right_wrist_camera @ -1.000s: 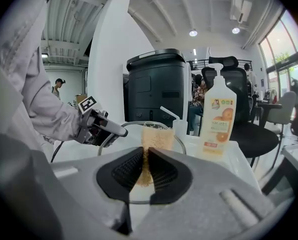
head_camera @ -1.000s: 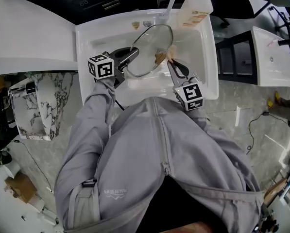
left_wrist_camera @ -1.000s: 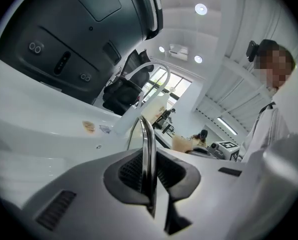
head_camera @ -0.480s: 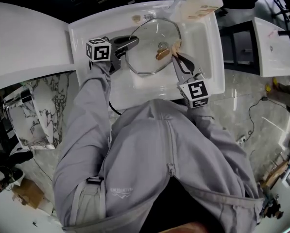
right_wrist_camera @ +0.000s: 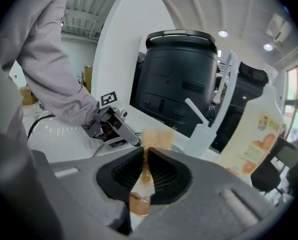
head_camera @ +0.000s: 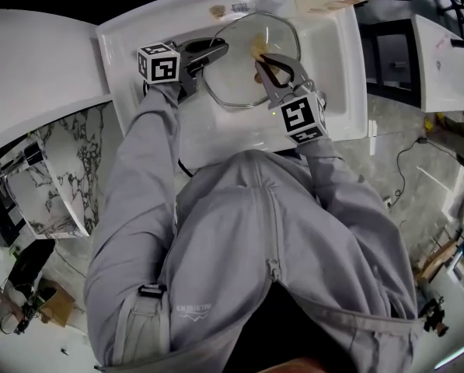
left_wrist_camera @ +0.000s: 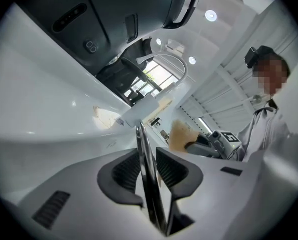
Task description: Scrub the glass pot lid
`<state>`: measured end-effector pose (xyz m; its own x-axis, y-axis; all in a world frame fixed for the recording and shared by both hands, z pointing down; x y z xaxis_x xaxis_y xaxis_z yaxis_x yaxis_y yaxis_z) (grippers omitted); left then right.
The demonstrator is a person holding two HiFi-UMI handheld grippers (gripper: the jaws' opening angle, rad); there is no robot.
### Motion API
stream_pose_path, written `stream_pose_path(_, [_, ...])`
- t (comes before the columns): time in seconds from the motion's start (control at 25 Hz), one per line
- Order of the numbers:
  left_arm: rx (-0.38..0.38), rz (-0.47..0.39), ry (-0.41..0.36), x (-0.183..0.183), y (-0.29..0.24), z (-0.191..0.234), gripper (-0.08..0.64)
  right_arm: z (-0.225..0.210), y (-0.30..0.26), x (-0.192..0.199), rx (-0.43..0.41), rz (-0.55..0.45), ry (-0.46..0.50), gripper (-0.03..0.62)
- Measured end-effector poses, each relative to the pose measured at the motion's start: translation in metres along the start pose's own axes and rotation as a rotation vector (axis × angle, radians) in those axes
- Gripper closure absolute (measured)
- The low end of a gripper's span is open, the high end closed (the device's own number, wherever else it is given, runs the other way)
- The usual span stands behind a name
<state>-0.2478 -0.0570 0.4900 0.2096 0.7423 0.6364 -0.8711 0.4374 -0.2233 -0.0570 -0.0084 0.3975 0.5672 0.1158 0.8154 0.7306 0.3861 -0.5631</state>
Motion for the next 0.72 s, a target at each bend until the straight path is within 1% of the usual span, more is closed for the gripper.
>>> stream_pose_path(0.12, [-0.018,0.000,-0.032,-0.001,-0.004,0.001,0.477,-0.001,-0.024,-0.007,-0.024,0.048,0.108,0.563])
stream_pose_path(0.24, [-0.036,0.011,-0.062,-0.003,-0.006,0.002,0.465,-0.004,-0.045,-0.009,-0.025,0.110,0.219,0.563])
stream_pose_path(0.36, [-0.089,0.028,-0.105,-0.006,-0.002,0.002,0.422,-0.007,-0.061,-0.009,-0.008,0.171,0.341,0.563])
stream_pose_path(0.48, [-0.134,0.057,-0.138,-0.007,0.003,0.000,0.414,-0.009,-0.072,-0.008,0.000,0.213,0.454,0.562])
stream_pose_path(0.64, [-0.179,0.110,-0.134,-0.005,0.017,0.000,0.411,-0.006,-0.085,-0.008,0.007,0.250,0.584,0.563])
stream_pose_path(0.72, [-0.165,0.151,-0.118,-0.001,0.024,-0.001,0.433,-0.003,-0.091,-0.007,0.003,0.264,0.624,0.563])
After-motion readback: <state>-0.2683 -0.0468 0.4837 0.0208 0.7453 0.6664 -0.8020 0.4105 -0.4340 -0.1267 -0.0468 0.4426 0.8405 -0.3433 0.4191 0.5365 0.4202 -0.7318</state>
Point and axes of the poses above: the fingertips, and each gripper's own axes: y backward along the fingers, z to its left, x out of its underside, the point moved 8 cm from there along y, backward along the fingers, and after that the axes turned 6 degrees about -x, right-handed, at the moved point
